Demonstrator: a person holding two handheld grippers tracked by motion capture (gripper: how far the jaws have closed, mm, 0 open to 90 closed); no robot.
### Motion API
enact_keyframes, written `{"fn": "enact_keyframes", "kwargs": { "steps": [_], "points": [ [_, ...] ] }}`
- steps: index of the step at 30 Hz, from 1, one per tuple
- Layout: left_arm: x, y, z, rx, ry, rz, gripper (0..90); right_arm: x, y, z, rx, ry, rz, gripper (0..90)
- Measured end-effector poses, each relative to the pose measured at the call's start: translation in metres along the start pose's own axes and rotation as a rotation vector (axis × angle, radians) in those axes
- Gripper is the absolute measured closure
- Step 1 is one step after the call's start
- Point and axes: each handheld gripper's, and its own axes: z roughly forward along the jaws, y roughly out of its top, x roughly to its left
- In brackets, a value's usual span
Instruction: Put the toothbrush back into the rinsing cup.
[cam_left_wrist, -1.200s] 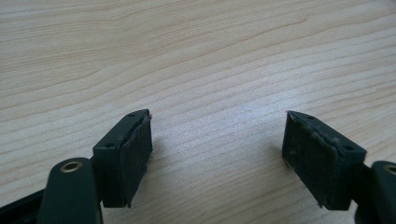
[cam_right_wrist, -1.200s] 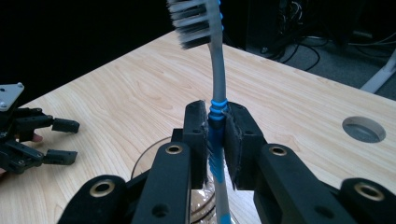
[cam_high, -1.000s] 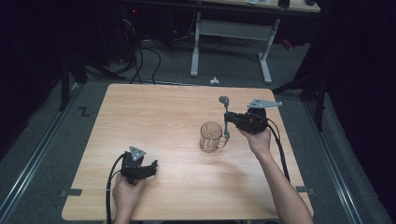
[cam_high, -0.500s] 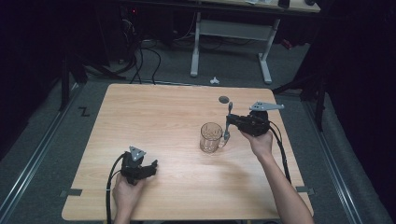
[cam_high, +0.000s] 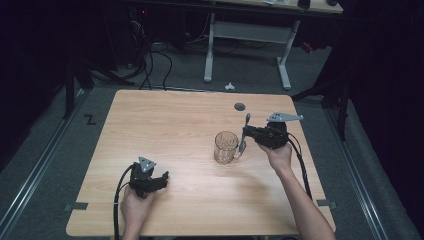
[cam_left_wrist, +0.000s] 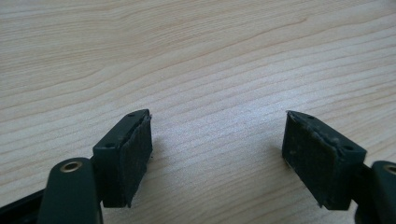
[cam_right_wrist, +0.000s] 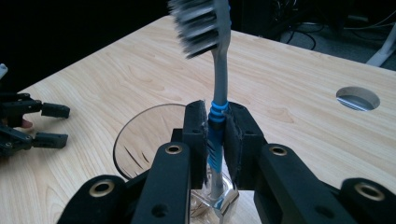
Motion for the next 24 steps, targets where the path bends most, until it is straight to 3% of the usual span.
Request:
{"fn": "enact_keyframes", "kwargs": {
  "steps": [24],
  "points": [
    [0.000,0.000,0.000,0.000,0.000,0.000,24.9,0.004,-0.008,0.011,0.046,-0.008,-0.016,79.6]
  ]
}}
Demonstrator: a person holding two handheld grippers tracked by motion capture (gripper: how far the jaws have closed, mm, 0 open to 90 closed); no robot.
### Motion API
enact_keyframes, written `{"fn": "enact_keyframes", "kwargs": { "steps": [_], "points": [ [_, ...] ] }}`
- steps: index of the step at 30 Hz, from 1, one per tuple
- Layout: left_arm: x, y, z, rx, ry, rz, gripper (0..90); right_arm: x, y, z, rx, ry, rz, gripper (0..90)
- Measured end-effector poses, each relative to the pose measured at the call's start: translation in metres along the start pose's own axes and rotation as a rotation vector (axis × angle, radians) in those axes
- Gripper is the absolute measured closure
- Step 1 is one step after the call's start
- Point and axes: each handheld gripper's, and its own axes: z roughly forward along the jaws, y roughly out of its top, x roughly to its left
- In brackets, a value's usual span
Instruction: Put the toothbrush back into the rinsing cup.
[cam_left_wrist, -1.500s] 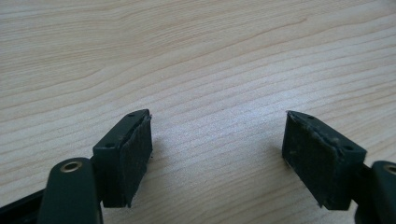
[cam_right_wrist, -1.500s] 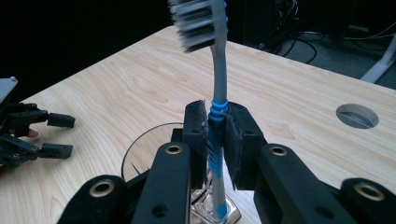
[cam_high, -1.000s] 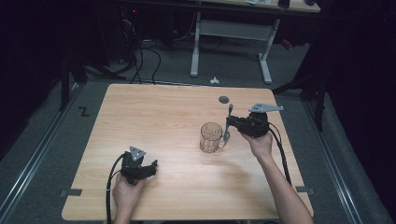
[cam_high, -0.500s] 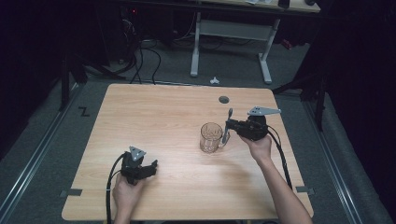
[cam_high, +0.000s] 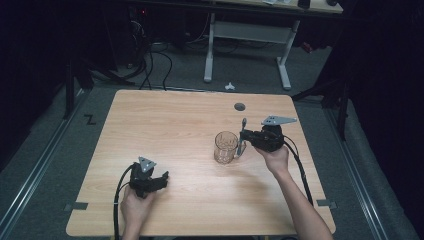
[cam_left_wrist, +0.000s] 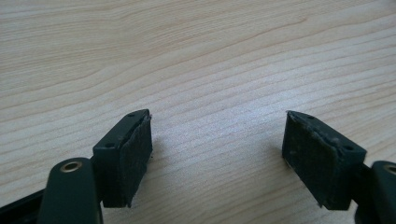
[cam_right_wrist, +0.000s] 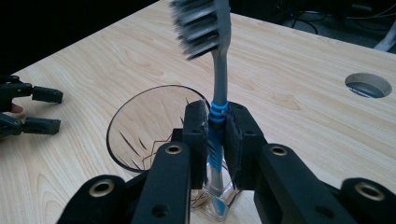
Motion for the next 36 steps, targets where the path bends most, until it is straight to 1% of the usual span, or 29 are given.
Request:
{"fn": "enact_keyframes", "kwargs": {
  "steps": [21,28,31,33,36],
  "points": [
    [0.0000,0.0000,0.0000,0.000,0.000,0.000,24.9,-0.0005,-0.0031,0.0066,0.033,-0.004,-0.001,79.5],
    [0.0000,0.0000,0.0000,0.000,0.000,0.000,24.8,-0.0005,-0.0034,0.0067,0.034,-0.004,-0.001,79.0],
    [0.0000,0.0000,0.0000,0.000,0.000,0.000,24.9,0.0004,-0.0041,0.0074,0.029,-0.012,-0.011,77.6],
    [0.0000,0.0000,0.0000,0.000,0.000,0.000,24.9,0.0009,-0.0061,0.0083,0.024,-0.012,-0.009,77.2],
    [0.0000,0.0000,0.0000,0.000,0.000,0.000,24.9,-0.0003,-0.0098,0.0100,0.033,-0.012,0.000,76.5]
  ]
}}
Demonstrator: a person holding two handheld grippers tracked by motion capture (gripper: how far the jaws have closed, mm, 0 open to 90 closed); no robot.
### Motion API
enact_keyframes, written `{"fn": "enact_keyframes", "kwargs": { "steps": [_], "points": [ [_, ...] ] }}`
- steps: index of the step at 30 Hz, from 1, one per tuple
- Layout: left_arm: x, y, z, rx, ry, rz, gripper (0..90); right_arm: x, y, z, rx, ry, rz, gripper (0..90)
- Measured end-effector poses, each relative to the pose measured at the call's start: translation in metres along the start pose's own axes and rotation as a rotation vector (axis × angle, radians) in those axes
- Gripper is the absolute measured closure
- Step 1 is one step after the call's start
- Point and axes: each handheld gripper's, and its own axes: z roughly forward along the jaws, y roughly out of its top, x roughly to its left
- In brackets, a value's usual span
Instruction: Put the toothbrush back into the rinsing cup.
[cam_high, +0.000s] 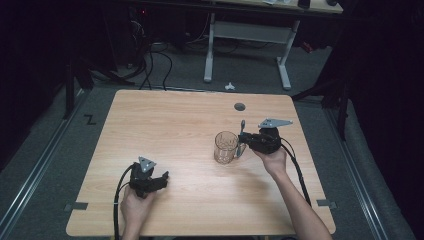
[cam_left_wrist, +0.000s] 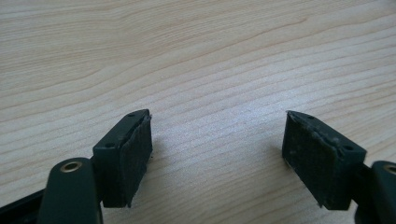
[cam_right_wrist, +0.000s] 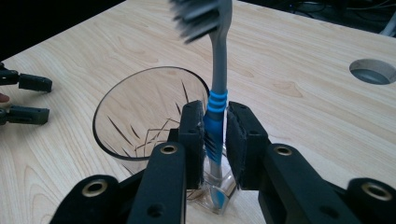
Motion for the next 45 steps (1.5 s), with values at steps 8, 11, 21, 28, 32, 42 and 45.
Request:
{"fn": "enact_keyframes", "kwargs": {
  "steps": [8,11,21,28,32,42,45],
  "points": [
    [0.000,0.000,0.000,0.000,0.000,0.000,24.9,-0.002,-0.003,-0.002,0.002,0.010,0.014,70.0],
    [0.000,0.000,0.000,0.000,0.000,0.001,24.9,-0.002,-0.003,-0.002,0.004,0.008,0.012,67.2],
    [0.000,0.000,0.000,0.000,0.000,0.000,24.9,-0.001,-0.002,-0.006,-0.014,-0.016,0.014,56.3],
    [0.000,0.000,0.000,0.000,0.000,0.000,24.8,-0.002,-0.001,-0.012,-0.018,-0.027,0.009,53.7],
    [0.000,0.000,0.000,0.000,0.000,0.000,24.9,-0.002,-0.002,-0.014,-0.022,-0.031,0.008,52.9],
    [0.000,0.000,0.000,0.000,0.000,0.000,24.9,0.001,-0.001,-0.022,-0.042,-0.037,-0.013,53.1],
    [0.000,0.000,0.000,0.000,0.000,0.001,24.9,0.000,0.000,-0.025,-0.045,-0.041,-0.012,53.1]
  ]
}}
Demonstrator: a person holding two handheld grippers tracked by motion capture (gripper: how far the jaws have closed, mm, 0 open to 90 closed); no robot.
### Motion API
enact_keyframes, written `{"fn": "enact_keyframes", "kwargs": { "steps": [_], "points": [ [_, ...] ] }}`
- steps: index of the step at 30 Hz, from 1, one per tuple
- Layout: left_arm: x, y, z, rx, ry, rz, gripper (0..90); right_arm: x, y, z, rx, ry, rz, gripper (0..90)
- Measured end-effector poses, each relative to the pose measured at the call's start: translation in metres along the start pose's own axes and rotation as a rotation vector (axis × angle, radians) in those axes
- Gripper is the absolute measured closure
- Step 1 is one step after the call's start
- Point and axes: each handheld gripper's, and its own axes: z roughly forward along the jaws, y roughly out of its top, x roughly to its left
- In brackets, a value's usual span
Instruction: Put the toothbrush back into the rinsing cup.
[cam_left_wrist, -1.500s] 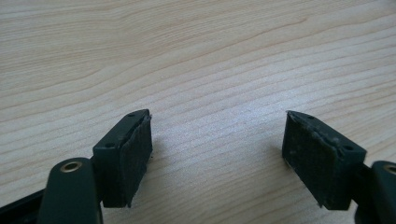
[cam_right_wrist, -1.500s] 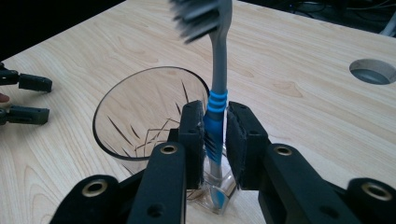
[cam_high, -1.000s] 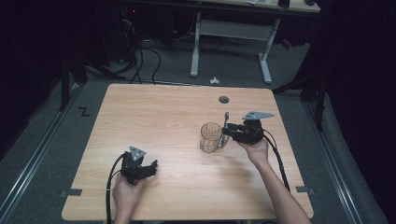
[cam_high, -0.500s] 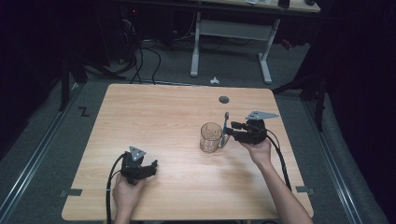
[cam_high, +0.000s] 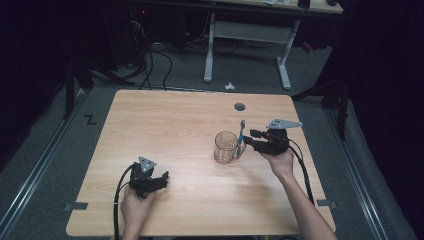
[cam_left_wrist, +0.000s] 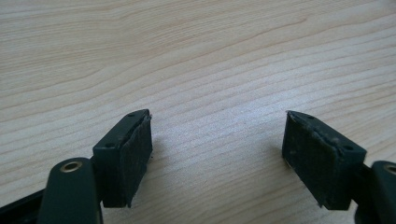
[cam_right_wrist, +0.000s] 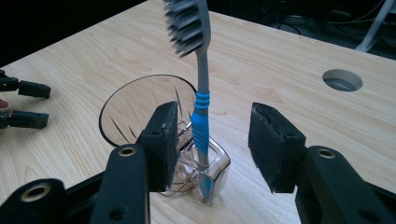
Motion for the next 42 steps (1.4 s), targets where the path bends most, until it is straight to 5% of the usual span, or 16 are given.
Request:
{"fn": "enact_keyframes", "kwargs": {
  "steps": [42],
  "points": [
    [0.000,0.000,0.000,0.001,0.001,-0.001,24.9,-0.007,-0.017,-0.044,-0.041,-0.055,0.052,57.4]
  ]
}}
